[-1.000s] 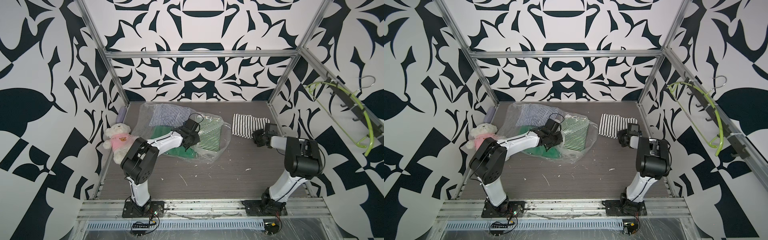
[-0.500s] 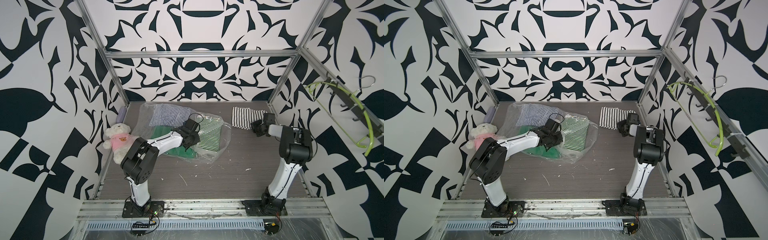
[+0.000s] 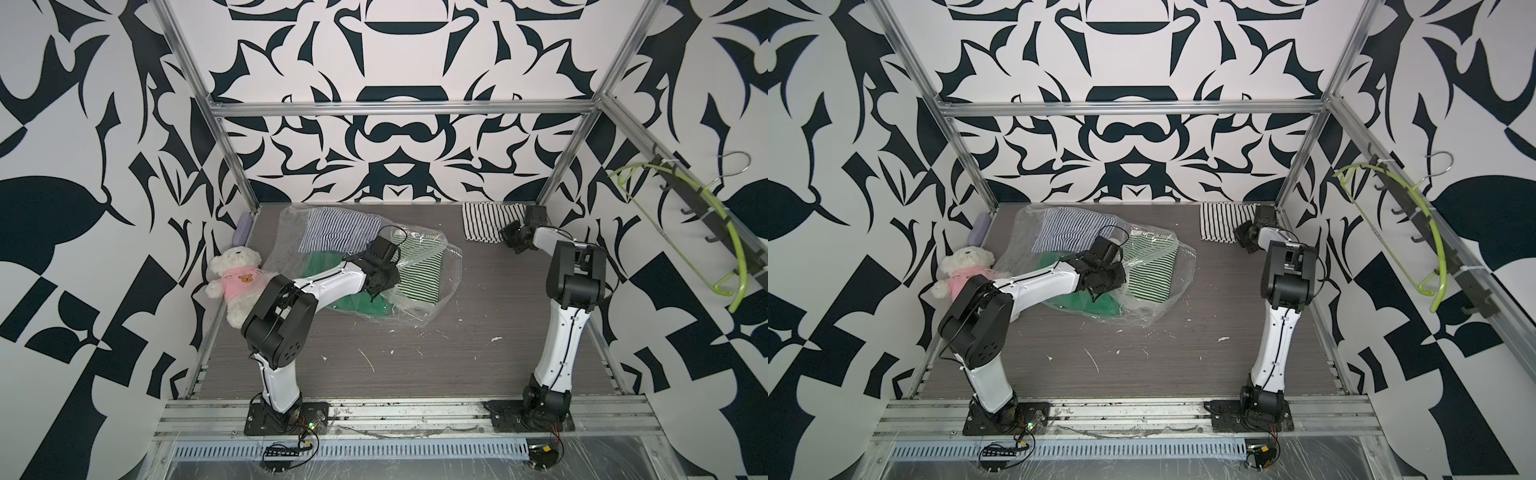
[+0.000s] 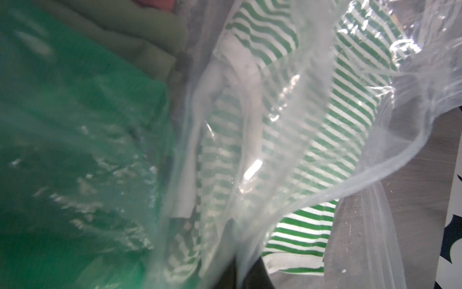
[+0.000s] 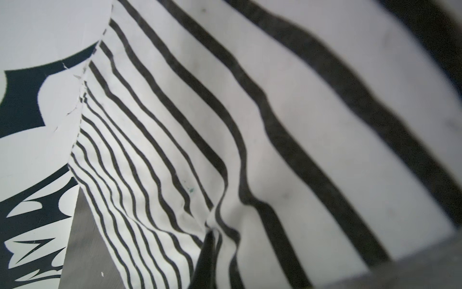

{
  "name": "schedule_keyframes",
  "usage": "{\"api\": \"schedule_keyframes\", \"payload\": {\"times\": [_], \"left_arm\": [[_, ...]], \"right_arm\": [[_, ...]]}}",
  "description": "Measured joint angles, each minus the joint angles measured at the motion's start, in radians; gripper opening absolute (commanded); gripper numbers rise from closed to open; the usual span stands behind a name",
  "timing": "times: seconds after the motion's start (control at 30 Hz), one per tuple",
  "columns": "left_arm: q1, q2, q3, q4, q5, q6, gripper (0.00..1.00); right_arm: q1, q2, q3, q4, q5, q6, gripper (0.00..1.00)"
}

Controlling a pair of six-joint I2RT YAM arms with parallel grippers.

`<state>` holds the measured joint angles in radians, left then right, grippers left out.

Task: Take the tank top out of the vacuum bag
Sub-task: Move the tank top to the corner of the board.

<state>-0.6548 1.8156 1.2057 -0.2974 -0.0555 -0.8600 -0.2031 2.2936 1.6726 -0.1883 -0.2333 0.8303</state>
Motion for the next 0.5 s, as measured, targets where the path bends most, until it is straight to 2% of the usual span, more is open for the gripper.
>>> {"api": "schedule_keyframes", "payload": {"times": [0.03,0.13,0.2,0.3,0.5], "left_arm": [[0.0,0.0,0.0,0.0,0.0,0.0,0.0],[-0.001,0.0,0.0,-0.001,0.0,0.0,0.0],[-0.002,0.0,0.0,-0.002,-0.001,0.0,0.0],[-0.005,-0.001,0.0,0.001,-0.009,0.0,0.0],[-0.012,-0.02,-0.015,0.017,-0.019,0.002,0.0]], "right_arm": [[0.002,-0.002,-0.001,0.007,-0.007,-0.016,0.3],[0.007,-0.043,-0.049,0.031,-0.014,-0.061,0.54],[0.012,-0.094,-0.116,0.045,-0.019,-0.086,0.65],[0.024,-0.187,-0.229,0.055,-0.023,-0.121,0.73],[0.092,-0.447,-0.459,0.091,-0.034,-0.198,0.73]]}}
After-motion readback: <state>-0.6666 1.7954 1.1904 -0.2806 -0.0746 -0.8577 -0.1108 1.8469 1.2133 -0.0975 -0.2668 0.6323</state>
